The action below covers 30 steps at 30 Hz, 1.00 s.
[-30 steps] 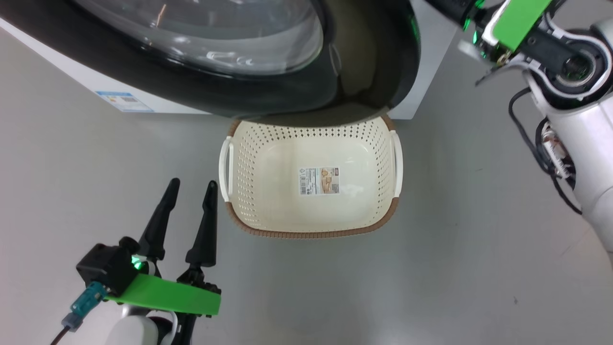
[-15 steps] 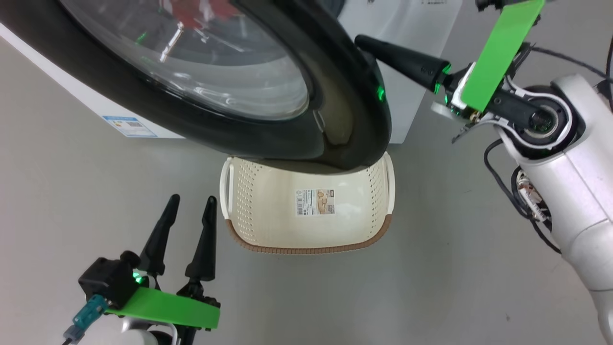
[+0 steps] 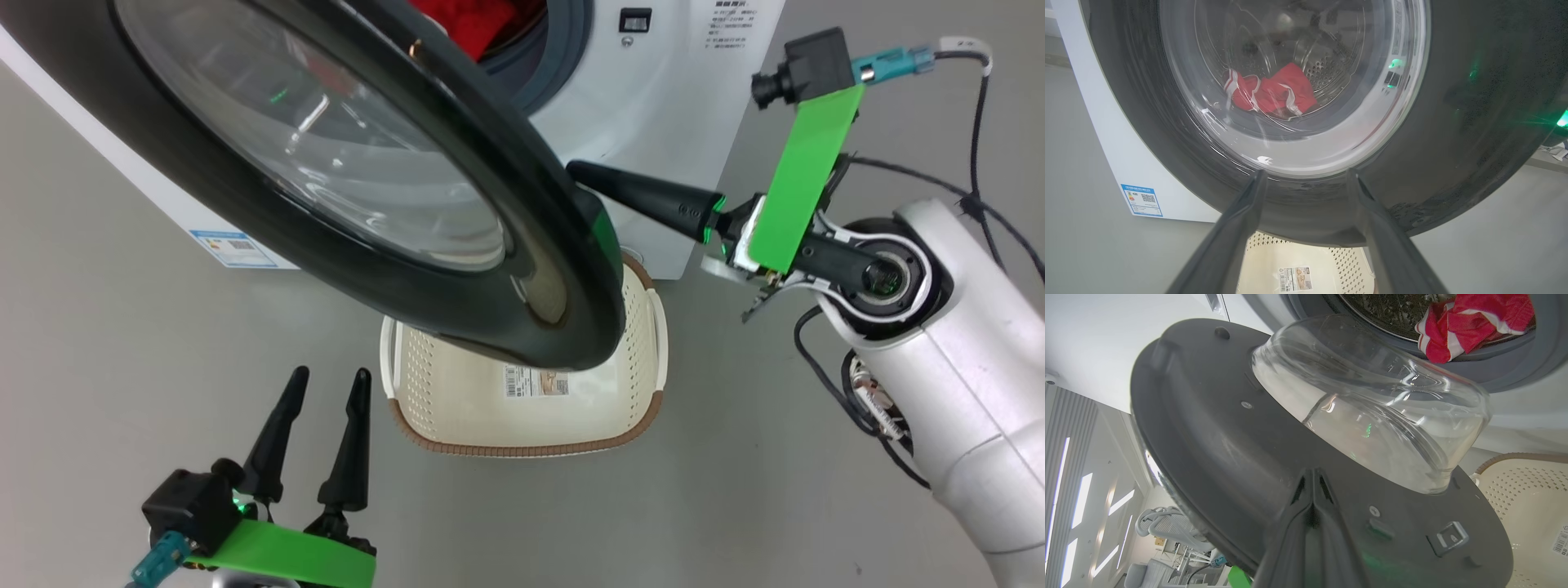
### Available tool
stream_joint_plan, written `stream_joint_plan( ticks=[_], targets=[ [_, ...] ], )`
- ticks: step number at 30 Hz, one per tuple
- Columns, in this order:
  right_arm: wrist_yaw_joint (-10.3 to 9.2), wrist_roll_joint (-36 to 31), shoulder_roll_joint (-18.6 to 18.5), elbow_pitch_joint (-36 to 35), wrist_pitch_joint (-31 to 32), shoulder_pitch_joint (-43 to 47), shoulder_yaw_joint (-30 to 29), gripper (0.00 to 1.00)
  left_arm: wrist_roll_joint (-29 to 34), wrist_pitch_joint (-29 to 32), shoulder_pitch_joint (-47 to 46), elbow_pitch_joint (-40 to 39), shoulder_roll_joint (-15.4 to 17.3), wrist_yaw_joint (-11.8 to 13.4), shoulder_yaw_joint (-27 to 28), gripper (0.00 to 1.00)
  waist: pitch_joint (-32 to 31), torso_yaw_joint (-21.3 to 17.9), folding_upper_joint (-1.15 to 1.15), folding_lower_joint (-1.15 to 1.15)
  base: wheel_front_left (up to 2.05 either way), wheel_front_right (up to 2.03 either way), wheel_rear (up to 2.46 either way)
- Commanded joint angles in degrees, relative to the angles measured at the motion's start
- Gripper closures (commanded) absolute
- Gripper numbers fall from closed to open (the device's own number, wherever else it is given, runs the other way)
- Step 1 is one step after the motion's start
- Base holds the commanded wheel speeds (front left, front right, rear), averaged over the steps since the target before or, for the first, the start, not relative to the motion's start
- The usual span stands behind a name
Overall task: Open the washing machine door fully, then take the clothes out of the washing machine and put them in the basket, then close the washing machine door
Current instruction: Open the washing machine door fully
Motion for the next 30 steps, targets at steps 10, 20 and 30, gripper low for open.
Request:
stream_joint_plan(
  ticks=[10,20,30],
  targets=[
    [0.31,-1.0,2.9,-3.9,3.0,5.4,2.5,1.0,0.9,-0.5,2.3,-1.4,0.5,-0.3,2.3,0.0,-2.9,0.4,0.0,0.0,0.0,0.0,0.0],
    [0.31,-2.5,3.5,-3.2,1.7,6.8,1.4,1.0,0.9,-0.5,2.9,-2.0,0.3,-0.3,2.7,0.0,-3.6,0.6,0.0,0.0,0.0,0.0,0.0],
    [0.31,-4.2,2.7,-2.6,-1.8,10.6,-0.2,1.0,1.2,-0.5,3.7,-2.0,0.2,-0.3,3.3,0.0,-4.7,-0.5,0.0,0.0,0.0,0.0,0.0]
  ],
)
